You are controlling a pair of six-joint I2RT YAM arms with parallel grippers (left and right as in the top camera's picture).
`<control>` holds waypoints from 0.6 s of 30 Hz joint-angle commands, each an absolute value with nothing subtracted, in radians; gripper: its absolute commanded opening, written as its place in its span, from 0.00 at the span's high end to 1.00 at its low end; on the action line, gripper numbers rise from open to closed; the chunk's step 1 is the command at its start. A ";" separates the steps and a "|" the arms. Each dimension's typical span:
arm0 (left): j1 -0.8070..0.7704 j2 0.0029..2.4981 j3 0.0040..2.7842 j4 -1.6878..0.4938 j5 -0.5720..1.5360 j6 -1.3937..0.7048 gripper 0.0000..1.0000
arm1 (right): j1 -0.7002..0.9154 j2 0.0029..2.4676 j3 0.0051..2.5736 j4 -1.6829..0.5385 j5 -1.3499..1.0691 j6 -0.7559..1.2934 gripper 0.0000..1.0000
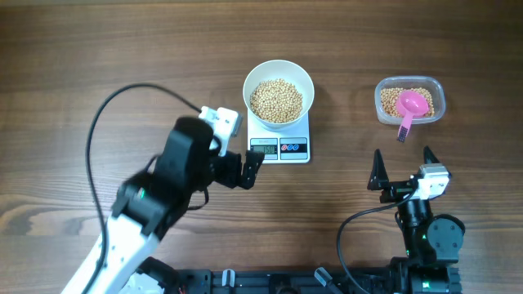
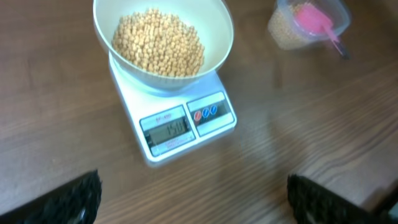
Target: Scoop item into bowl and weigh 150g on scale
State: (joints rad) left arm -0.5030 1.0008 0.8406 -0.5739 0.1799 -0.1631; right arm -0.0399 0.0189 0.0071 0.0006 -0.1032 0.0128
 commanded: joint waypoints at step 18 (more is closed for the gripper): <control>-0.312 0.248 0.206 -0.167 0.314 -0.056 0.00 | -0.036 0.016 0.005 0.004 -0.089 0.007 0.00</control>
